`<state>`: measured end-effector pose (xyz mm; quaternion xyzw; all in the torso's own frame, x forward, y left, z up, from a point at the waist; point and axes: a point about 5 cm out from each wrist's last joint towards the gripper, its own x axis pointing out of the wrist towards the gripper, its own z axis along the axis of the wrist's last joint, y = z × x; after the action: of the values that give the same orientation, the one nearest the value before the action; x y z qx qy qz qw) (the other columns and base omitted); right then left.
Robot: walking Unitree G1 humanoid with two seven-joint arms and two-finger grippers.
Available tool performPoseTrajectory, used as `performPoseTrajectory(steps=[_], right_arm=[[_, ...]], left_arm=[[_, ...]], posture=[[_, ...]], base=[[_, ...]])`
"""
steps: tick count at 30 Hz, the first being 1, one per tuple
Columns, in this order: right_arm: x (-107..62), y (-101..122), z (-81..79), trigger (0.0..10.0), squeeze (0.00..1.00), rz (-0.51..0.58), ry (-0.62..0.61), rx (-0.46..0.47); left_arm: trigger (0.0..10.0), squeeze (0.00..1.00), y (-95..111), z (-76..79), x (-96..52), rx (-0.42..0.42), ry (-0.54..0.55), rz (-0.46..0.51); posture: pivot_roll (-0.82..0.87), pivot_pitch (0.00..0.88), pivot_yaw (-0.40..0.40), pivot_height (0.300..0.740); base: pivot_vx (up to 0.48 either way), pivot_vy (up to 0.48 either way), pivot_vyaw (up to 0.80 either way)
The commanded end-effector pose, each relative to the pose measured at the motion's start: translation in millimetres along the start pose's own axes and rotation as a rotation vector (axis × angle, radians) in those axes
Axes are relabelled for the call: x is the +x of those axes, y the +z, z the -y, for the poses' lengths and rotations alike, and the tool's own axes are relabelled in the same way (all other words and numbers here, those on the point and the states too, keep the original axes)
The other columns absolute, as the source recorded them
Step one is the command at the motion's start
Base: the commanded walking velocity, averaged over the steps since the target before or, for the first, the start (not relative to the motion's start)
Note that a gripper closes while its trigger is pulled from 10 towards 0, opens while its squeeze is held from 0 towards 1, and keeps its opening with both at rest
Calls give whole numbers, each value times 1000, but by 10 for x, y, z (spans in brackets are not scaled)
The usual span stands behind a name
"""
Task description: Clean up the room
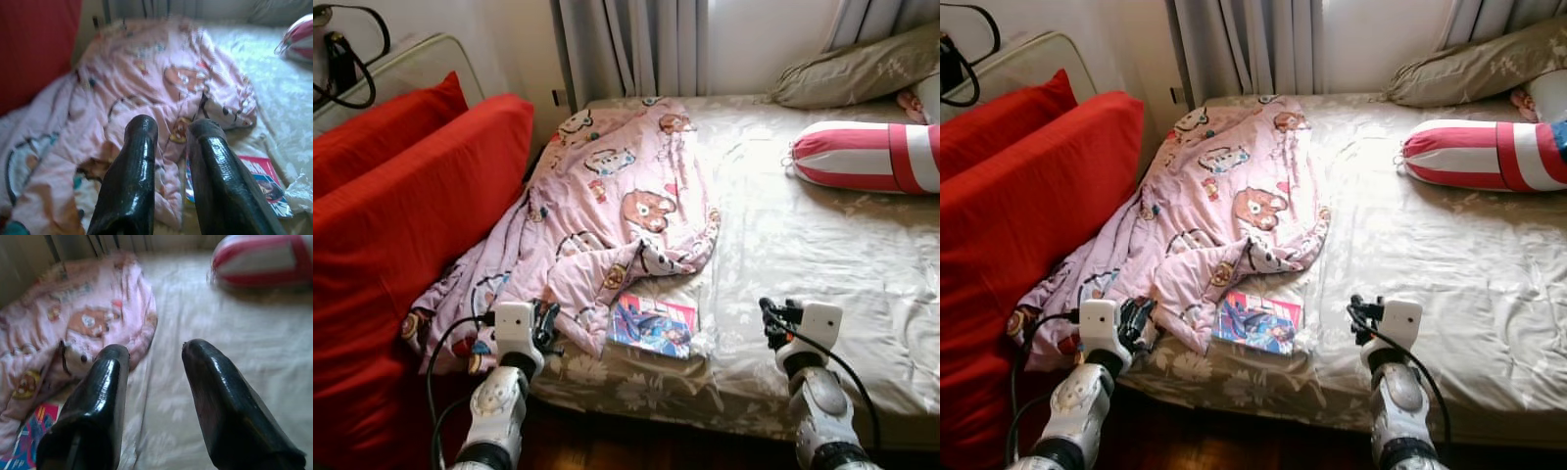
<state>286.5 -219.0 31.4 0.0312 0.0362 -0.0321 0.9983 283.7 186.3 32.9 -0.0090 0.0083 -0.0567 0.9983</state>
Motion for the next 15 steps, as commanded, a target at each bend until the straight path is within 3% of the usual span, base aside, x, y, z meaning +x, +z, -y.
performPoseTrajectory(steps=[1, 4, 15], right_arm=[[-94, -36, 6, 10000, 0, 18, 4, 0], [-216, -44, 20, 10000, 0, 49, 22, -28], [-429, 14, 95, 10000, 0, 89, -42, -59]], left_arm=[[10000, 0, -4, -62, -92, 8, 3, 20], [10000, 0, 7, -58, -201, 26, -21, 43], [10000, 0, 92, -104, -375, 15, -18, 62]], posture=[[-107, 0, 90, 740], [-112, 0, 90, 740], [-108, 0, 92, 740]], base=[[0, 0, 0], [0, 0, 0], [0, 0, 0]])
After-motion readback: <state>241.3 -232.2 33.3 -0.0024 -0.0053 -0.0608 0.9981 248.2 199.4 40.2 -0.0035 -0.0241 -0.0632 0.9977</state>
